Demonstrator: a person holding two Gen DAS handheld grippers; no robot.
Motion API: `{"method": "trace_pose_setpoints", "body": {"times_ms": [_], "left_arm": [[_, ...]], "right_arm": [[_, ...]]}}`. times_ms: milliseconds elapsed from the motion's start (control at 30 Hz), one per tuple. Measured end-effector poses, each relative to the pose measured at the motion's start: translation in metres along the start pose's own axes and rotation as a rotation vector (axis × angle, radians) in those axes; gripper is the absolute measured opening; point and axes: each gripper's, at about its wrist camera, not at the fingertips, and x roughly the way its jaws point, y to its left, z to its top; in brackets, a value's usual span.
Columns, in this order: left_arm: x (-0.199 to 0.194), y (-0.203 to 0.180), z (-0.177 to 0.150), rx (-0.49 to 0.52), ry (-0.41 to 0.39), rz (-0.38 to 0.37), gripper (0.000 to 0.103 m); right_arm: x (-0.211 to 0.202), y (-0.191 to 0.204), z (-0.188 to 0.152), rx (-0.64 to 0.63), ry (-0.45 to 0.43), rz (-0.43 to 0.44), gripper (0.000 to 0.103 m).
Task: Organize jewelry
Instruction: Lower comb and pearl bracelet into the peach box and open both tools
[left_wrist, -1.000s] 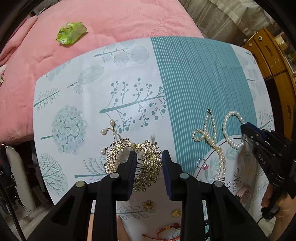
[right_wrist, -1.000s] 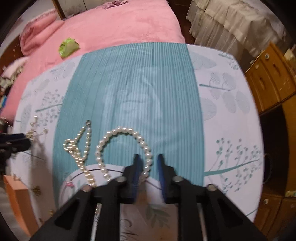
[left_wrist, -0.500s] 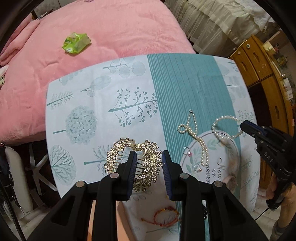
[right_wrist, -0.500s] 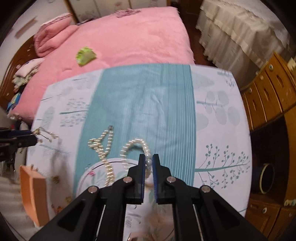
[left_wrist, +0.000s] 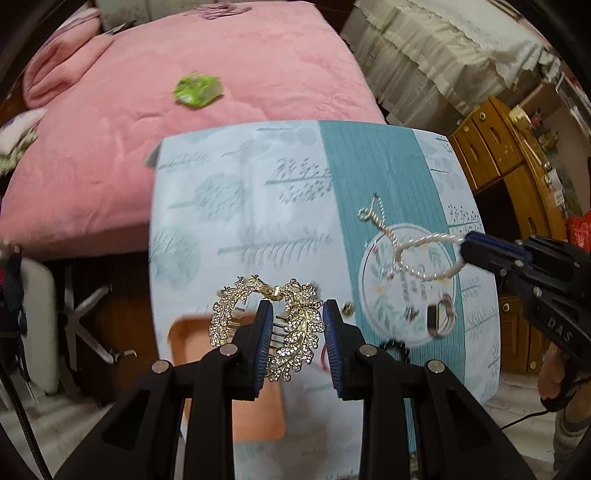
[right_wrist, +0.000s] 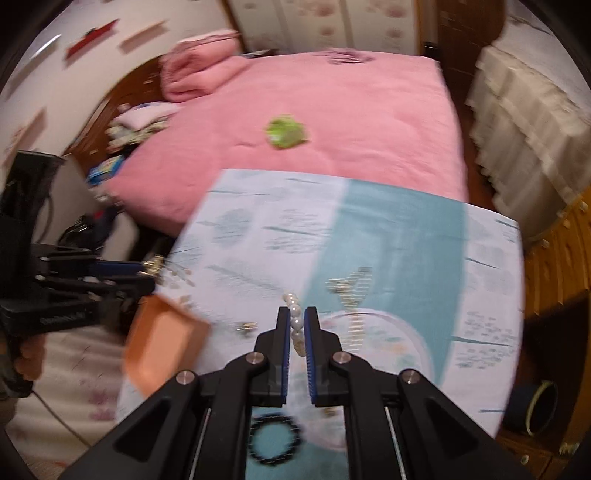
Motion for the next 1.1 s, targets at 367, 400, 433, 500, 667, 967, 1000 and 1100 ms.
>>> {"method": "trace_pose_setpoints", "body": {"times_ms": [367,400,433,500,667,967,1000,1100], "left_arm": [[0.013,0.065,-0.108,-0.206,-0.028,0.024,0.026],[0.017,0.067,-0.112,-0.221,-0.03,0.022,0.026],[0.021,0.071,-0.118,-0.242,-0.03,0.017,0.026],[0.031,0.078,-0.13,-0.282,-0.031,0.0,0.026],[0.053,0.087,-0.147,-0.332,-0.023,-0.038,0.026],[0.073,0.094,-0.142,-0.345,-0.034,-0.049,0.031],[0.073,0.094,-0.141,-0.339,-0.037,-0.045,0.041],[0.071,0.091,-0.135,-0.321,-0.055,-0.007,0.069]], "right_arm": [[0.05,0.13,-0.01,-0.139,0.084,0.228,0.007],[0.058,0.137,-0.012,-0.143,0.099,0.236,0.007],[0.066,0.145,-0.014,-0.148,0.109,0.237,0.007],[0.083,0.152,-0.017,-0.147,0.136,0.24,0.007],[0.126,0.162,-0.025,-0.14,0.22,0.229,0.007],[0.158,0.164,-0.034,-0.186,0.248,0.078,0.008],[0.157,0.163,-0.035,-0.197,0.243,0.053,0.009],[0.151,0.155,-0.037,-0.2,0.232,0.015,0.018]]}}
